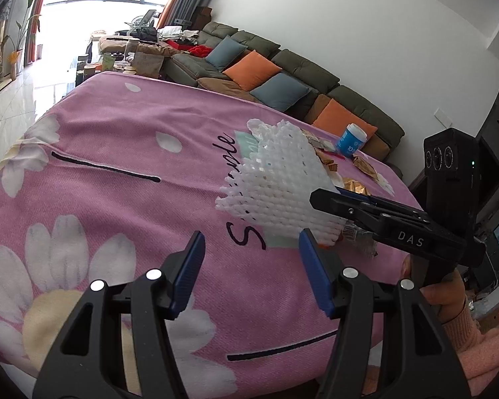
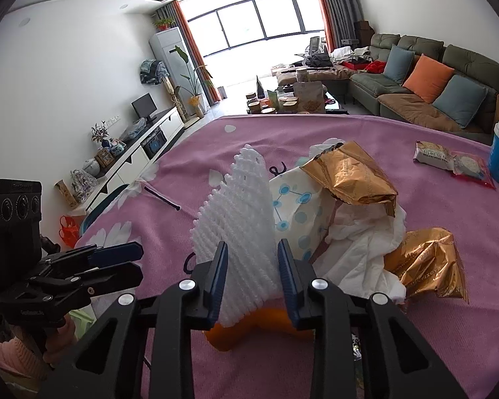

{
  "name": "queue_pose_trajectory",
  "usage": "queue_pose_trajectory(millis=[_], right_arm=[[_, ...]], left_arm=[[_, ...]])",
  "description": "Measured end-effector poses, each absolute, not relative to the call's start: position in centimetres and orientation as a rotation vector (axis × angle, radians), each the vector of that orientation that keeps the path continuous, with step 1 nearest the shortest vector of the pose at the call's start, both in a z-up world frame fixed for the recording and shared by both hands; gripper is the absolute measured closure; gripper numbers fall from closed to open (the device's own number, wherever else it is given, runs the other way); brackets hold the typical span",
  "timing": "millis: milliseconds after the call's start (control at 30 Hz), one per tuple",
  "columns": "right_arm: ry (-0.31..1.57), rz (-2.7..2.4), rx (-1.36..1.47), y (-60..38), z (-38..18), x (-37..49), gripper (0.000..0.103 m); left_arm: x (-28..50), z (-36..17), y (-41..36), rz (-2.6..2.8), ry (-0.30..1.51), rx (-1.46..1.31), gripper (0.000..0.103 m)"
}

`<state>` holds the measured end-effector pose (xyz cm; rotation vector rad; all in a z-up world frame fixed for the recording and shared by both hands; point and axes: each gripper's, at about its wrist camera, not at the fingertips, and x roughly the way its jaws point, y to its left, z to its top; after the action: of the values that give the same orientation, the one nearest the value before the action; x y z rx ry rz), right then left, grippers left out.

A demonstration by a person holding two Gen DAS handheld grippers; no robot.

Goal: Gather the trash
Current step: 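Return to the table and grasp another white foam net with the left gripper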

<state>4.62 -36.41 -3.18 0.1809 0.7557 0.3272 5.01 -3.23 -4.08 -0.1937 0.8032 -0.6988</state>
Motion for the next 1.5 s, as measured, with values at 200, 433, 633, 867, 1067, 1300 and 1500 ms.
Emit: queue_pose_trajectory(millis=[200, 433, 633, 867, 1067, 1300, 1500], right_arm=[[0.741, 0.398, 0.267, -36.7, -2.9, 4.3, 0.091], [0.738, 0.527, 0.395, -36.1, -2.9, 4.5, 0.091], [0.778, 0.550, 0.388, -34.9, -3.6, 4.9, 0.090], [0.762, 0.481, 0.310, -35.2, -2.8, 5.0, 0.074], [0.700, 0.329, 0.318, -39.0, -1.4, 5.6, 0.071], [0.778, 0.313, 0.297, -39.6, -3.2, 6.2, 0.068], [0.807, 0.321, 0.330, -39.9, -4.1, 6.2, 0.061]], left_arm=[[5.4, -4.8, -3.9, -0.739, 0.839, -0.209, 0.044], [6.6, -5.8, -3.9, -0.830, 0.891, -0.322, 0.041], [8.1, -6.9, -2.6, -0.875, 0.922, -0.473, 0.074], [8.3, -6.8, -2.9, -0.851, 0.903, -0.435, 0.090], [7.9, -6.3, -2.5, -0.802, 0.879, -0.374, 0.090], [7.6, -5.4, -1.3, -0.761, 0.853, -0.349, 0.090], [7.4, -5.0, -0.3, -0.732, 0.840, -0.339, 0.090]])
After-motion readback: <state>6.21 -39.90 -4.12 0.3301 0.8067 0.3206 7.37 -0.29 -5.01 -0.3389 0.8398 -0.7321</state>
